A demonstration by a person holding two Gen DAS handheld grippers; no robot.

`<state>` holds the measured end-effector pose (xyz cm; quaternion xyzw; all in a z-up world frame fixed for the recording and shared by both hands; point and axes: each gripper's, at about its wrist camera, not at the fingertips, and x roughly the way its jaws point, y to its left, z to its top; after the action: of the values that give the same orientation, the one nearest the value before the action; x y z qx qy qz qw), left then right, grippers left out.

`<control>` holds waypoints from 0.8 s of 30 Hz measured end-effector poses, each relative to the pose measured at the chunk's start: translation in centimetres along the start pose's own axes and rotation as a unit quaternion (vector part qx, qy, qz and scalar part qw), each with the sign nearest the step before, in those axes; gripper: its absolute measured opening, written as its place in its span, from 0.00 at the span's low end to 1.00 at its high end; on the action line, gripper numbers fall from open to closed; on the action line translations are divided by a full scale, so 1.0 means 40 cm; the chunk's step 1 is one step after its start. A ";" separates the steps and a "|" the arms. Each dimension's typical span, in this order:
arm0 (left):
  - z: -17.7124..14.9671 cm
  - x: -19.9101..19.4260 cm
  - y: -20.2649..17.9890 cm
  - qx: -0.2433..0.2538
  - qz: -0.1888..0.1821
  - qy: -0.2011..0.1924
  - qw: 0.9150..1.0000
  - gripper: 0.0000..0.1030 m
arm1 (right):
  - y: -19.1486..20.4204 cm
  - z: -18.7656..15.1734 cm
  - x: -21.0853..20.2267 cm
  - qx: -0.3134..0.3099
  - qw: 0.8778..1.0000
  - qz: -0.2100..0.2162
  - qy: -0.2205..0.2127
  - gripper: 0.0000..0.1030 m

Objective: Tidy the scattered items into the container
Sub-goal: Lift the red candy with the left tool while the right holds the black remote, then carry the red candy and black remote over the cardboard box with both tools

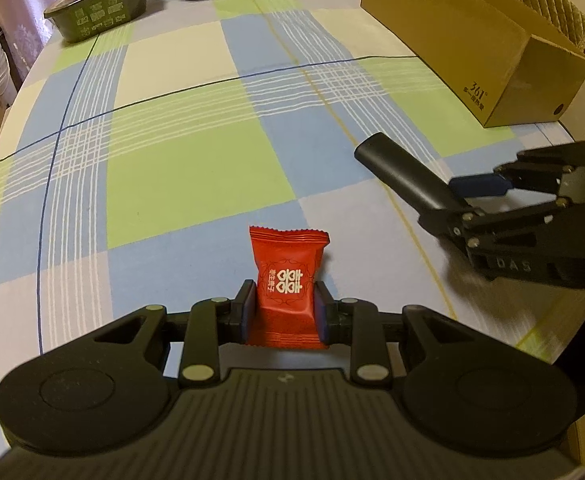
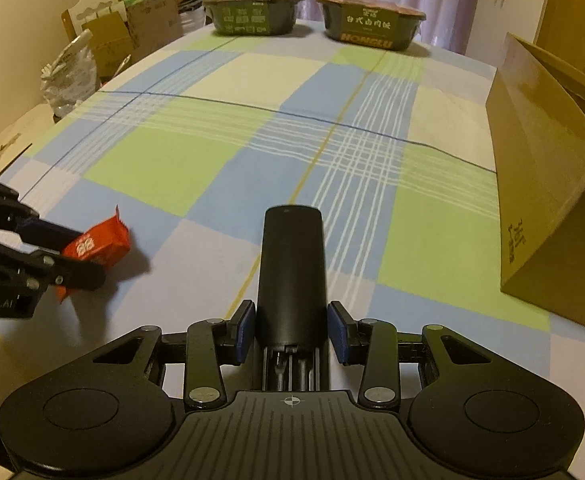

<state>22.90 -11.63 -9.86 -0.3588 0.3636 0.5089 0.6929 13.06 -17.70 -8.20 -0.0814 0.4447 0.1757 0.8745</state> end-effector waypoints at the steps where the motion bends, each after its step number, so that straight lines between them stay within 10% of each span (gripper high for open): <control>1: 0.000 0.000 0.000 0.000 0.000 0.000 1.000 0.24 | -0.001 0.002 0.002 -0.002 1.000 0.001 0.001 0.40; 24: 0.068 -0.080 -0.037 0.018 0.004 -0.043 0.999 0.24 | -0.018 0.069 -0.142 0.014 0.999 -0.015 -0.044 0.39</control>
<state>24.01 -11.01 -5.60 -0.3224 0.3439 0.5197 0.7125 12.33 -18.86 -1.98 -0.0680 0.4070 0.1599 0.8967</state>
